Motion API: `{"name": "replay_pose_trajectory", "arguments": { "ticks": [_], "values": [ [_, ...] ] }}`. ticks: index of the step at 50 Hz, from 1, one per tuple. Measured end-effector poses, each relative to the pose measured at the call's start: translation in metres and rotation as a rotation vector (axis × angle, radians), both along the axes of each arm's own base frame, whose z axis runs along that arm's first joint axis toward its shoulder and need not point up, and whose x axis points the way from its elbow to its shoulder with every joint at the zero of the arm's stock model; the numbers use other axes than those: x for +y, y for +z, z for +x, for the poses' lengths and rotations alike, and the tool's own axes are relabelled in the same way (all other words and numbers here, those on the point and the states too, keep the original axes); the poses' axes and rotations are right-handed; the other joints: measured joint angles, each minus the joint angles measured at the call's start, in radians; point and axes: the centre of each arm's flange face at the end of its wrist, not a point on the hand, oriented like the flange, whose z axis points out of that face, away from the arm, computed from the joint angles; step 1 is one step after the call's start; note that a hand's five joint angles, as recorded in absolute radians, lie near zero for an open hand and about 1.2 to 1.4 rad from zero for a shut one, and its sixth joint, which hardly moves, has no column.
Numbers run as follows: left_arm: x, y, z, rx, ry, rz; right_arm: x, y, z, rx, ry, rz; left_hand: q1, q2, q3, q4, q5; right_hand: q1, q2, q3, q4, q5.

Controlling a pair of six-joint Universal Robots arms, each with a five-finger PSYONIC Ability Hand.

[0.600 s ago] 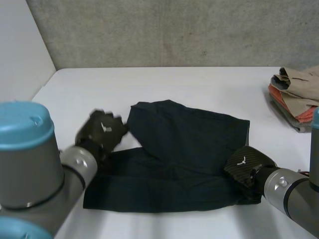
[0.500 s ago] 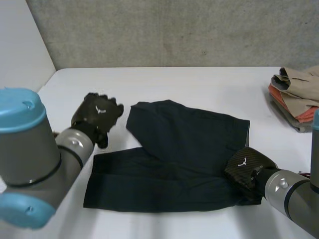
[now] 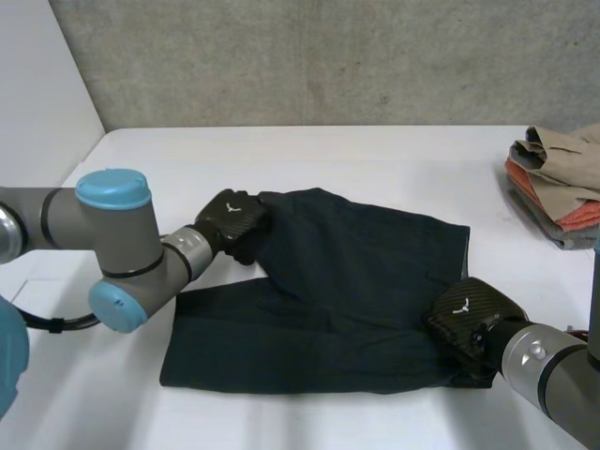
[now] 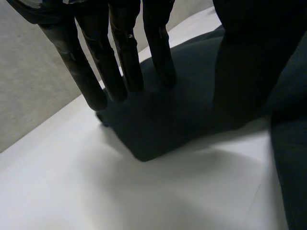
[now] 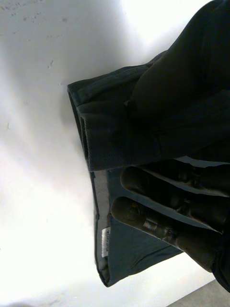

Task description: Fold the laundry.

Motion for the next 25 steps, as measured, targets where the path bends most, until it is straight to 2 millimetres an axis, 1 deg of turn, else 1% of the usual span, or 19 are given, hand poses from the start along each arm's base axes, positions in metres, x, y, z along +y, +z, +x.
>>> {"name": "replay_pose_trajectory", "arguments": {
  "ticks": [10, 12, 14, 15, 16, 17, 18, 20, 25],
  "values": [
    [-0.001, -0.014, -0.023, 0.004, -0.056, -0.017, 0.0, -0.005, -0.004, 0.003, -0.017, 0.011, 0.019, 0.021, 0.018, 0.016, 0.015, 0.0, 0.0, 0.0, 0.0, 0.0],
    [-0.001, -0.015, -0.027, 0.005, -0.06, -0.022, -0.001, -0.006, -0.005, 0.003, -0.02, 0.012, 0.138, 0.122, 0.122, 0.122, 0.12, 0.0, 0.0, 0.0, 0.0, 0.0],
    [-0.001, -0.016, -0.031, 0.005, -0.064, -0.03, -0.001, -0.006, -0.006, 0.003, -0.024, 0.013, 0.319, 0.305, 0.293, 0.296, 0.29, 0.0, 0.0, 0.0, 0.0, 0.0],
    [-0.001, -0.014, -0.033, 0.004, -0.063, -0.041, -0.002, -0.007, -0.007, 0.002, -0.027, 0.013, 0.458, 0.436, 0.432, 0.439, 0.428, 0.0, 0.0, 0.0, 0.0, 0.0],
    [-0.001, -0.014, -0.034, 0.002, -0.061, -0.046, -0.002, -0.007, -0.007, 0.002, -0.028, 0.013, 0.458, 0.436, 0.432, 0.439, 0.428, 0.0, 0.0, 0.0, 0.0, 0.0],
    [-0.001, -0.01, -0.036, -0.003, -0.052, -0.07, -0.002, -0.008, -0.007, 0.001, -0.029, 0.012, 0.458, 0.436, 0.432, 0.439, 0.428, 0.0, 0.0, 0.0, 0.0, 0.0],
    [0.0, -0.004, -0.038, -0.012, -0.037, -0.102, -0.003, -0.008, -0.008, 0.0, -0.033, 0.011, 0.492, 0.536, 0.531, 0.54, 0.492, 0.0, 0.0, 0.0, 0.0, 0.0],
    [0.0, 0.004, -0.039, -0.026, -0.015, -0.147, -0.004, -0.008, -0.009, 0.0, -0.035, 0.011, 0.492, 0.542, 0.537, 0.545, 0.492, 0.0, 0.0, 0.0, 0.0, 0.0],
    [0.007, 0.049, -0.041, -0.087, 0.058, -0.335, -0.005, -0.009, -0.01, -0.003, -0.04, 0.008, 0.492, 0.543, 0.538, 0.548, 0.492, 0.0, 0.0, 0.0, 0.0, 0.0]
  ]
}}
